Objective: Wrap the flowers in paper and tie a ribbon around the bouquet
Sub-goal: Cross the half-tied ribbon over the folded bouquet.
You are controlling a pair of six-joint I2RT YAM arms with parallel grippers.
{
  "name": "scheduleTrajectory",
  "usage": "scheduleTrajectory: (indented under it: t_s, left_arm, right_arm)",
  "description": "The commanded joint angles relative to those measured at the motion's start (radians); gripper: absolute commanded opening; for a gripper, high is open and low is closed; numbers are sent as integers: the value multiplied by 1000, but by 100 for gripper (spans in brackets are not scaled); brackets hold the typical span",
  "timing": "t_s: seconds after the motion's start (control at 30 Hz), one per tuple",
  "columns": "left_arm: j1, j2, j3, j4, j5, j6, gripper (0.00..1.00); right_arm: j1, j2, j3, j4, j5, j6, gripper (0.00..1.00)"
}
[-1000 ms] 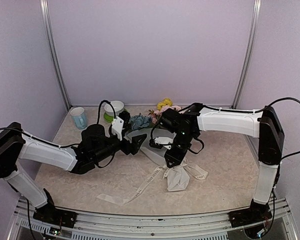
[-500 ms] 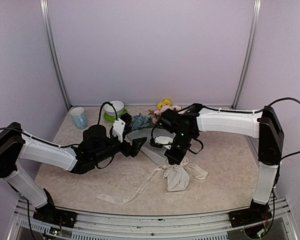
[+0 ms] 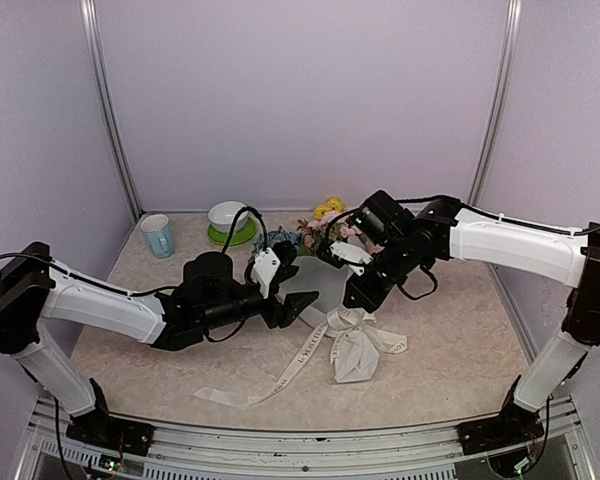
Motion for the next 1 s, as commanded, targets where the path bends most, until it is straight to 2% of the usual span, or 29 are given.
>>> scheduleTrajectory:
  t_s: [0.0,0.13,0.23,0.33,0.43,0.57,0.8,0.97]
  left_arm:
    - [-21,59,53,11,142,37,65]
    - [-34,151,156,-21,191,45,65]
    - [-35,210,205,-47,191,65,69]
    - [-36,234,207,6,205,75,74]
    - [-40,251,230,64,193,68,76]
    - [-41,286,295,17,193,60,75]
    - [-44,283,258,52,307,43,89]
    - [-48,328,307,65,144,-45,86]
  right_arm:
    - [-35,-56,-66,137,-63,37,0]
    - [-51,-65,-109,173,-87,41,0]
    - [-73,-97,-152,204,-68,70,0]
    - [-132,-178,-224,300,-184,113,0]
    - [-171,-261,-290,436,-327,154,0]
    - [-174,-316,-360,597,-424,199,0]
    - [-176,-285,-358,660,-362,230,0]
    - [-176,-241,-344,676,-369,242,0]
